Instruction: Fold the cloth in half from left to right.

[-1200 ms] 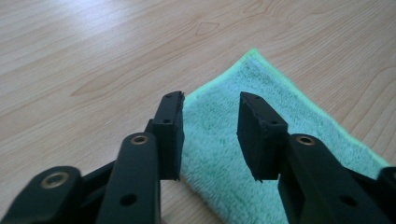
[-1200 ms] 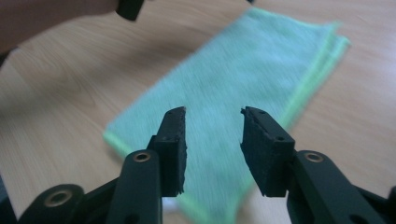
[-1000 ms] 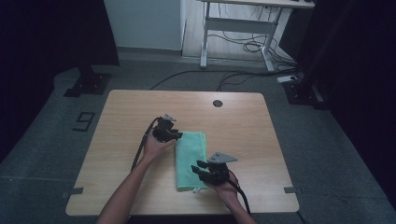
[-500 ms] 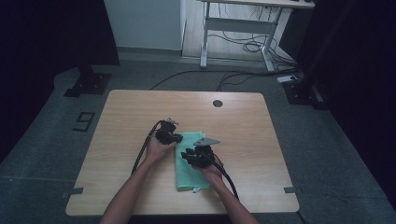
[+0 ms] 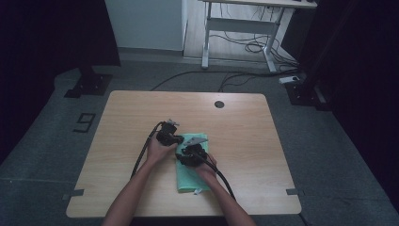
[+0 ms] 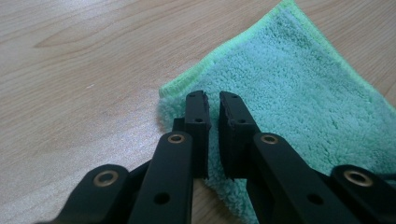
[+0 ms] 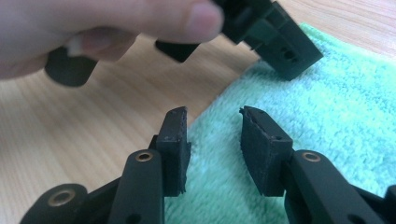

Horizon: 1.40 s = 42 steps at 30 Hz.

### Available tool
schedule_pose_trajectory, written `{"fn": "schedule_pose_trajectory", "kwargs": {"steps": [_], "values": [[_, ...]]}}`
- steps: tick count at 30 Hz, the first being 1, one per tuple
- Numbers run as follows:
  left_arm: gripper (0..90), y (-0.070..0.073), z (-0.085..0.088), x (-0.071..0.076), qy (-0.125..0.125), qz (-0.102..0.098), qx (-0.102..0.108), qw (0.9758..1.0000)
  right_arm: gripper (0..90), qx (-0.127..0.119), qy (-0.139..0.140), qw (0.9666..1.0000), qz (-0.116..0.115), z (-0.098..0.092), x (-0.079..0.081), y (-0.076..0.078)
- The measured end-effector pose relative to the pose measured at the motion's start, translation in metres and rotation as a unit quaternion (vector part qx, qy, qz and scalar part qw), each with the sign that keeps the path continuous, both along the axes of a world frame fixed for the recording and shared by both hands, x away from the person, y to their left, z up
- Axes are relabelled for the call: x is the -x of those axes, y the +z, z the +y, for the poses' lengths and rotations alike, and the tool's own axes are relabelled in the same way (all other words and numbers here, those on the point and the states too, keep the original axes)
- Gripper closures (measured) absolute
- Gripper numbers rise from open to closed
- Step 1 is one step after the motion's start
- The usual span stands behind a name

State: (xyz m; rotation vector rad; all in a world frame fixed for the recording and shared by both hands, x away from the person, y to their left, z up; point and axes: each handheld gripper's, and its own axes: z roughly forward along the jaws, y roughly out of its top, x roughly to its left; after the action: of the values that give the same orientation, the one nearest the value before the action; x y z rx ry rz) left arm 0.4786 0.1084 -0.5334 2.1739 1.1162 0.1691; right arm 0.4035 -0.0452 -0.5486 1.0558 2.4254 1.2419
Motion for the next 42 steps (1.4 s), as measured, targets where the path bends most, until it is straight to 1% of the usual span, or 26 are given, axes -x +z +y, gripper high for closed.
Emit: {"fn": "schedule_pose_trajectory", "kwargs": {"steps": [2, 3, 8, 15, 19, 23, 26, 30, 37, 42], "values": [[82.8, 0.0, 0.0, 0.0, 0.0, 0.001, 0.001, 1.0, 58.6, 0.01, 0.008, 0.9999, -0.002, 0.001, 0.004, 0.0], [82.8, 0.0, 0.001, 0.0, 0.0, 0.001, 0.001, 1.0, 58.6, 0.016, 0.011, 0.9998, -0.009, 0.0, 0.007, 0.0], [83.1, 0.0, 0.001, 0.0, 0.001, 0.001, 0.004, 1.0, 58.1, 0.026, 0.018, 0.9993, -0.017, -0.001, 0.019, 0.0], [83.3, 0.0, 0.0, 0.0, 0.002, 0.0, 0.001, 1.0, 58.6, 0.022, 0.029, 0.9992, -0.015, -0.007, 0.031, 0.0], [83.3, -0.001, 0.001, 0.0, 0.004, 0.001, 0.005, 1.0, 58.6, 0.02, 0.035, 0.9991, -0.015, -0.011, 0.039, 0.0], [83.3, -0.001, 0.001, 0.001, 0.006, 0.001, 0.004, 1.0, 58.0, 0.021, 0.039, 0.9989, -0.016, -0.011, 0.044, 0.0], [83.3, -0.002, 0.001, 0.002, 0.007, -0.002, 0.008, 0.9999, 57.0, 0.021, 0.045, 0.9986, -0.016, -0.01, 0.05, 0.0], [84.0, -0.003, 0.002, 0.002, 0.011, -0.005, 0.016, 0.9998, 56.7, 0.024, 0.049, 0.9981, -0.028, -0.011, 0.06, -0.002], [83.9, -0.003, 0.002, 0.002, 0.012, -0.004, 0.017, 0.9998, 55.0, 0.03, 0.06, 0.9972, -0.035, -0.011, 0.072, -0.002], [83.9, -0.003, 0.003, 0.002, 0.012, -0.004, 0.019, 0.9997, 54.1, 0.026, 0.066, 0.9968, -0.037, -0.012, 0.078, -0.003]]}}
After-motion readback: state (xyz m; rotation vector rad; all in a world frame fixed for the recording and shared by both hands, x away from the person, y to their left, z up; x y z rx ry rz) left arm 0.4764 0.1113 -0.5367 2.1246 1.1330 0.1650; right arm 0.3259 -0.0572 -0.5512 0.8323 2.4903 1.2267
